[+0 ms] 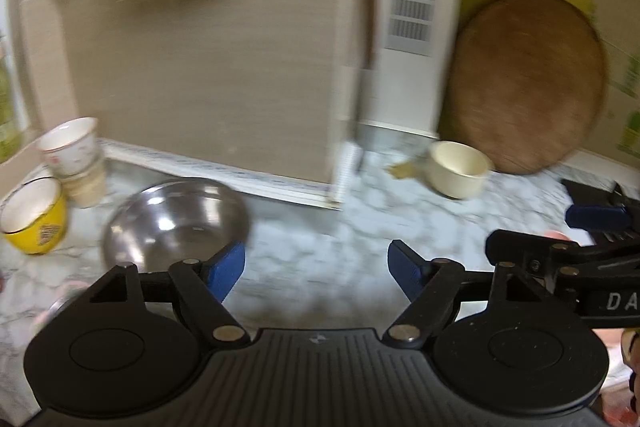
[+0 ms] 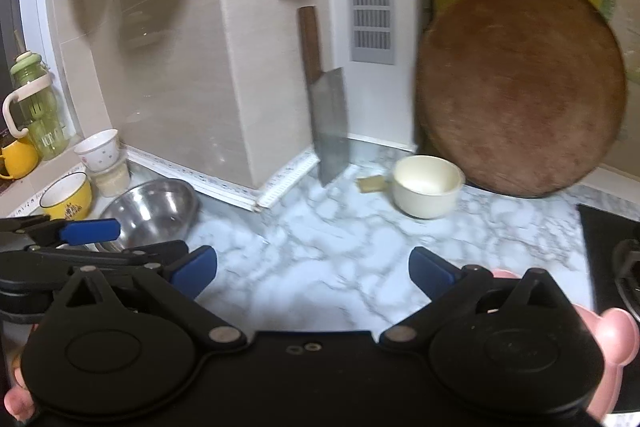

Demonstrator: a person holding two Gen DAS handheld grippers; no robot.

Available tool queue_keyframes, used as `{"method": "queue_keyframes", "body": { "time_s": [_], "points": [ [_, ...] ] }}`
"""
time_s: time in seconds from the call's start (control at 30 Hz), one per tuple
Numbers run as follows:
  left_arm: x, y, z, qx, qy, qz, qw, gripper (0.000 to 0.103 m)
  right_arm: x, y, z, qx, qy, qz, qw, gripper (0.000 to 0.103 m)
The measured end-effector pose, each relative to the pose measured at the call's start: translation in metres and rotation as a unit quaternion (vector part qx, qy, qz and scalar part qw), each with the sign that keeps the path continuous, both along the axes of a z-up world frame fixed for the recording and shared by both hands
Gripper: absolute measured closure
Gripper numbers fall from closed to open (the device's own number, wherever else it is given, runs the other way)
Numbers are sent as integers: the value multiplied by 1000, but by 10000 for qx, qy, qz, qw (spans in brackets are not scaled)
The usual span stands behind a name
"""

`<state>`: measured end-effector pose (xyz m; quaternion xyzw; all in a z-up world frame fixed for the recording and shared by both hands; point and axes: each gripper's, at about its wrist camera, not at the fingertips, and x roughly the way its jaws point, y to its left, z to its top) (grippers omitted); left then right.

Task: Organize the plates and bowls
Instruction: 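Move both tools to the stainless steel bowl by the wall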

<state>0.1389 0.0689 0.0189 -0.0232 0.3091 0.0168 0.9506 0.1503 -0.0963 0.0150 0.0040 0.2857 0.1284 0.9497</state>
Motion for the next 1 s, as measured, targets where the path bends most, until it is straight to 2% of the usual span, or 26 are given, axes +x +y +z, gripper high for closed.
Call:
{"method": "queue_keyframes", "body": {
  "time_s": [0.27, 0.47, 0.77, 1.0],
  "points": [
    [32, 77, -4, 263, 135, 834, 9961, 25, 43, 62, -9, 84, 189, 137, 9997, 0],
    [59, 125, -11, 356, 366, 1293, 9903, 25, 76, 107, -20, -82, 440, 165, 9989, 0],
    [103, 178, -37, 241, 971, 1591, 9822, 25, 117, 152, -46, -253, 798, 243, 9962, 1],
    [125, 194, -62, 206, 1269, 1577, 9791, 24, 142, 176, -67, -369, 1096, 342, 9927, 4]
  ]
}}
